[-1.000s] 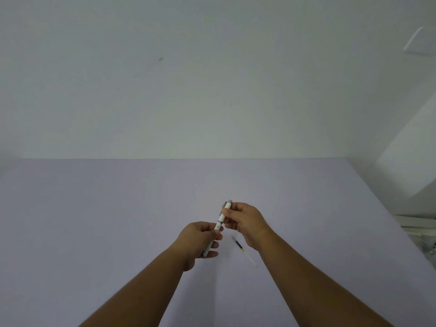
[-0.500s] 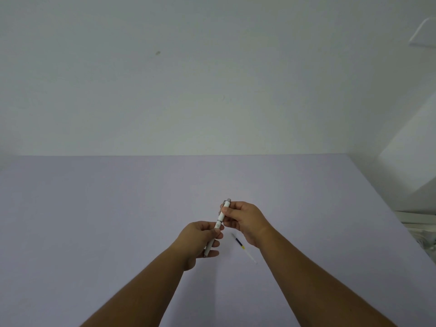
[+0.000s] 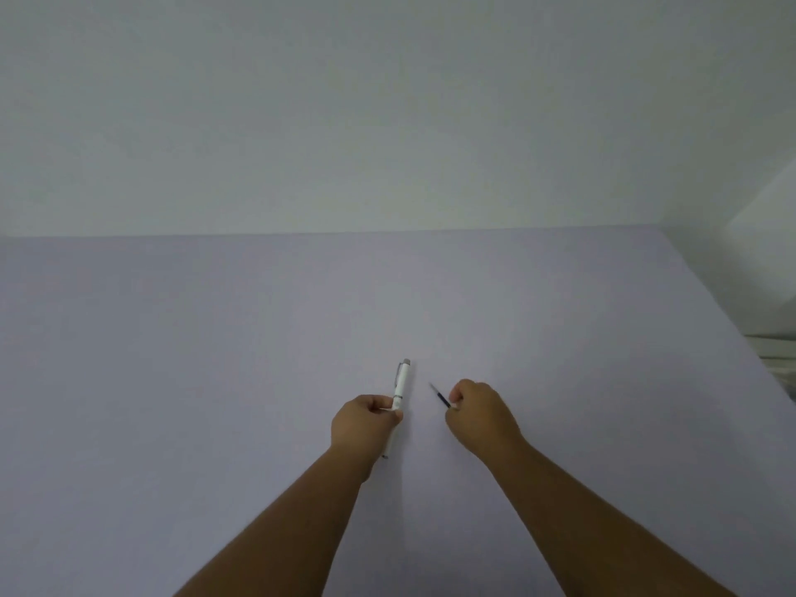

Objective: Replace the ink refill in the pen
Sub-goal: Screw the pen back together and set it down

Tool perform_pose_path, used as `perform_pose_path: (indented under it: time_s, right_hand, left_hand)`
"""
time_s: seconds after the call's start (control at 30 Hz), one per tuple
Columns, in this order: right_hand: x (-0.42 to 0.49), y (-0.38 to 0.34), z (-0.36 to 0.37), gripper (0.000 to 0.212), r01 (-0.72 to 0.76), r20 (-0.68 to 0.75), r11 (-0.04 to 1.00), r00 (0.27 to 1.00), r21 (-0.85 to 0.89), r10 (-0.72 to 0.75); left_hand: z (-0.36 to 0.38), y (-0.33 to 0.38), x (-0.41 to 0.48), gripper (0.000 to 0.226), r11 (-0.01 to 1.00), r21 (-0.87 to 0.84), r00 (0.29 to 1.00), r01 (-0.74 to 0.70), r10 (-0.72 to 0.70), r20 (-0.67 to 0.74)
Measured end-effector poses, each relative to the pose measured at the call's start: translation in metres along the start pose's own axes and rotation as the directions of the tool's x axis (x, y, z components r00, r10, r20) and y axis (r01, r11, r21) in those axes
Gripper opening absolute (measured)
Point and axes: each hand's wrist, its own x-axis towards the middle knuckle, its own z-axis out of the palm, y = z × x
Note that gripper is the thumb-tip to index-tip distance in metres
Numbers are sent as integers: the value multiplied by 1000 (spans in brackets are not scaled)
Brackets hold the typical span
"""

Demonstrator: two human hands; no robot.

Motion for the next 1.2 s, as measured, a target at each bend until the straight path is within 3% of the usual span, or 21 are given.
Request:
perform_pose_path:
  time_s: [0.47,1.2]
  right_hand:
    - [0,-5,25,21,4,-1,997,1000,77,-4]
    - [-6,-12,27,11,19,12,995,1000,101,-20]
  left_hand:
    - [24,-10,11,9,998,57,994,-5,11,-105]
    - [27,-12,18,10,989,150,991,12,8,-130]
